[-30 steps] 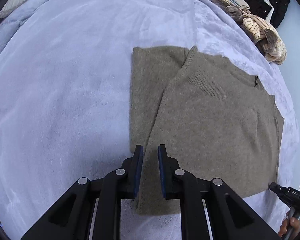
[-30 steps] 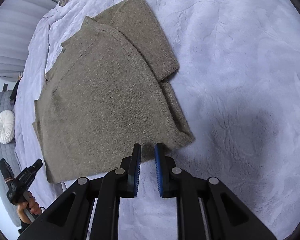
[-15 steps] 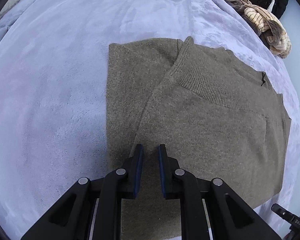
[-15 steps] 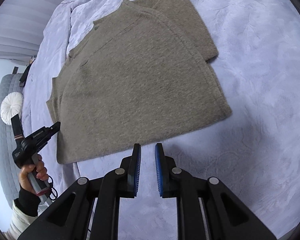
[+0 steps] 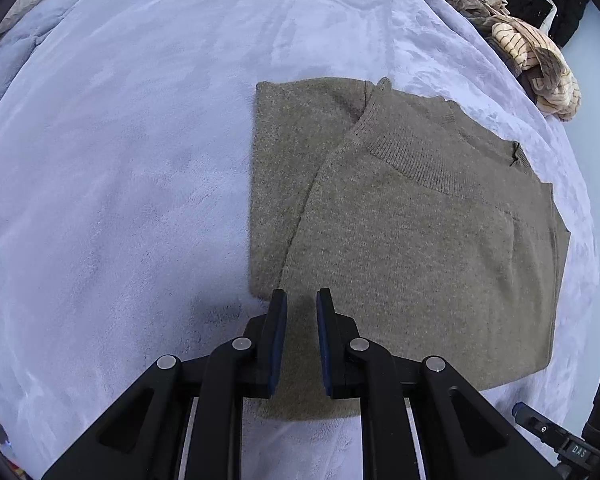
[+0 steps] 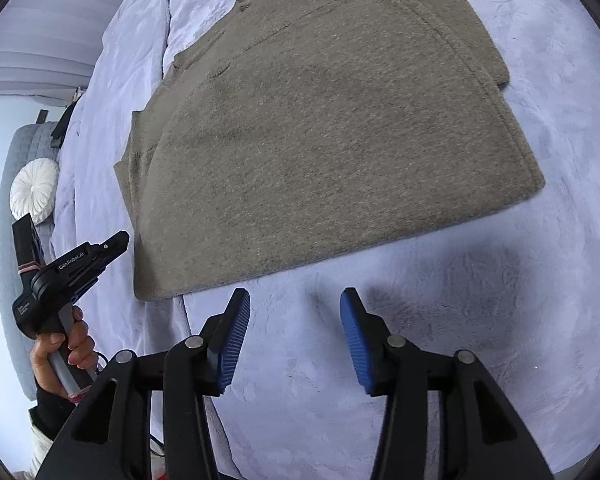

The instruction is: Fold small clothes

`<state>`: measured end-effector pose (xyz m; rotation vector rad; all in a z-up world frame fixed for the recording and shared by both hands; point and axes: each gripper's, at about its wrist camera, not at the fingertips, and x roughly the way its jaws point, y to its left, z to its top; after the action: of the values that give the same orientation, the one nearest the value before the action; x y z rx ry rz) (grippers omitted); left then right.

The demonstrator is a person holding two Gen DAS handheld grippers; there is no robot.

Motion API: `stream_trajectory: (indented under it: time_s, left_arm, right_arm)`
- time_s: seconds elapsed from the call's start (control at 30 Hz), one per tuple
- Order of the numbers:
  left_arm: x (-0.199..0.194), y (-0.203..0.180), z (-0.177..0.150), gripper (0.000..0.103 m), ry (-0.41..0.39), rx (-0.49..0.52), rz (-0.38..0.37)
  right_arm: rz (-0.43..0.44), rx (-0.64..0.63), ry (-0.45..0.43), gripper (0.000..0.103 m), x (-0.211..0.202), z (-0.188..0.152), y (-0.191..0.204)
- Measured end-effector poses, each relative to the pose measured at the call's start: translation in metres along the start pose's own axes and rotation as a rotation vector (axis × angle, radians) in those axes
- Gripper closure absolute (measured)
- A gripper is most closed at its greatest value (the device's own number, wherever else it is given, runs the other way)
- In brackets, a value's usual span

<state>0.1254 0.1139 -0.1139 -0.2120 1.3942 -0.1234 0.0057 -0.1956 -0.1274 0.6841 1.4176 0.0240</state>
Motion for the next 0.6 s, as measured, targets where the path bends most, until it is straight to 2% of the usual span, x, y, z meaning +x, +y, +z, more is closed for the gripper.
stream_trajectory:
  time_s: [0.07,0.13,0.23,0.27,0.3,0.33,0.37,0.6]
  left_arm:
    - [-0.003,0.002,-0.004,0.087,0.009,-0.003,0.002]
    - [-0.007,0.005,-0.008,0.087,0.014,-0.011,-0.005]
    - [-0.010,0.008,-0.013,0.084,0.017,-0.011,0.003]
    - [-0.011,0.009,-0.015,0.071,0.019,-0.011,0.006]
    - [-0.012,0.010,-0.017,0.020,0.024,-0.013,0.012]
    - [-0.013,0.011,-0.019,0.002,0.022,-0.019,0.028]
    - [-0.018,0.011,-0.021,0.001,-0.007,-0.023,0.041]
    - [-0.019,0.010,-0.026,0.001,0.000,-0.001,0.059]
  right_arm:
    - [0.003,-0.007,0.009,0.052,0.003,-0.001,0.006]
    - [0.004,-0.015,0.018,0.045,0.005,-0.002,0.012]
    - [0.002,-0.032,0.026,0.041,0.008,-0.004,0.019]
    - [0.001,-0.036,0.031,0.041,0.009,-0.004,0.021]
    - [0.000,-0.038,0.035,0.039,0.011,-0.005,0.023]
    - [-0.001,-0.040,0.038,0.038,0.012,-0.005,0.025]
    - [-0.001,-0.044,0.041,0.037,0.013,-0.006,0.026]
    - [-0.002,-0.045,0.058,0.028,0.018,-0.007,0.030]
